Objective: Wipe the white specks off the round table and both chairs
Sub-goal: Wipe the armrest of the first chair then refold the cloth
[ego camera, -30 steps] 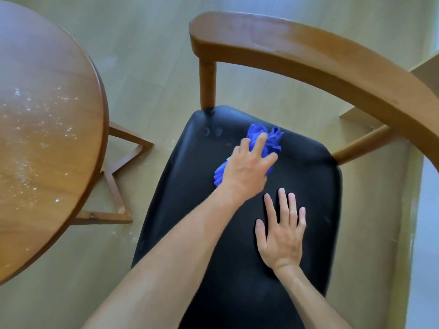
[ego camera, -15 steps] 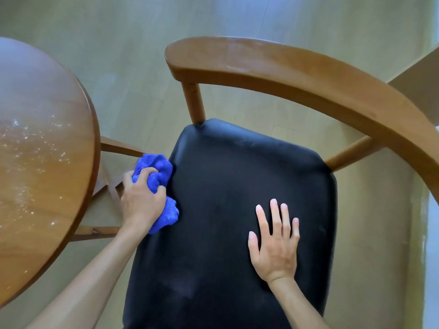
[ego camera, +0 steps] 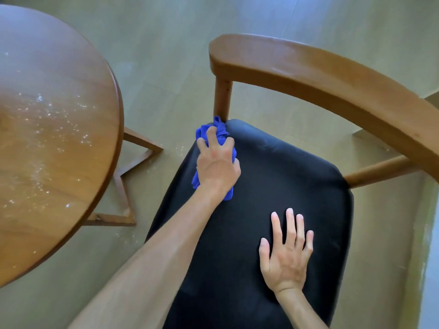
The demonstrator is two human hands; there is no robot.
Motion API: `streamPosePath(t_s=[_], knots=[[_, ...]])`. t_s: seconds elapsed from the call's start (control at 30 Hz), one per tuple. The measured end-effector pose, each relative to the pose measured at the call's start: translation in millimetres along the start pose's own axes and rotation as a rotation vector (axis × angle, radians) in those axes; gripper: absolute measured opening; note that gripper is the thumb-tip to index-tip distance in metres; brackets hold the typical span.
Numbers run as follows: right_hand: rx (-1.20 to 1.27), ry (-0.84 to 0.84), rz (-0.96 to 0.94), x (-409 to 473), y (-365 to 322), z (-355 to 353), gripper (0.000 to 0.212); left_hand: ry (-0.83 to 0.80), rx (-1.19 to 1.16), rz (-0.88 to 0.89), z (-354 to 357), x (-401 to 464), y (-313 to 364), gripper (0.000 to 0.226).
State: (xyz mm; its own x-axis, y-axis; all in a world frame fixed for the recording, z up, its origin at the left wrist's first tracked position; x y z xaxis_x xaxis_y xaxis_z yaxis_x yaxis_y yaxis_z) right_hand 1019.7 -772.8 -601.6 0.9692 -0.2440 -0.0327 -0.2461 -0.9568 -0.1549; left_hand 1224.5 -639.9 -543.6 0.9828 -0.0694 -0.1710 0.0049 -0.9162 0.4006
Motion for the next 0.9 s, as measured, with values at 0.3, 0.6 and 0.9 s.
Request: streamPosePath(t_s=[0.3,0.6,0.9], knots=[[-0.018,-0.034,-0.021,-2,5,3,0.062,-0.266,0.129,0.531,51,-75,71,0.04],[-0.039,-0.192,0.003,1,2,-17,0.057,-0.17,-0.055,0.179,-25,-104,-79,0.045],[0.559,-0.305,0.104,22,-49,-86,0.04,-0.247,-0.535,-0.097,-58,-129,-57,0.08]])
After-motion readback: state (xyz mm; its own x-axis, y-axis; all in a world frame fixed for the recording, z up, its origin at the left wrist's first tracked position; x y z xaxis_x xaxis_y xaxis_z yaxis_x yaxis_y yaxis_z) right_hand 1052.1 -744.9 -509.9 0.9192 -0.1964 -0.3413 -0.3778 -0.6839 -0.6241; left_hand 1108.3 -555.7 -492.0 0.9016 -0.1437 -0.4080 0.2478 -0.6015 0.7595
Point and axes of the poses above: each hand's wrist, its own x-axis towards the middle knuckle, its own z-axis out of the palm, y = z × x, the point moved 2 cm from there along x, towards the middle knuckle, and after that the axes turned 3 degrees about -y, right-handed, at the moved point
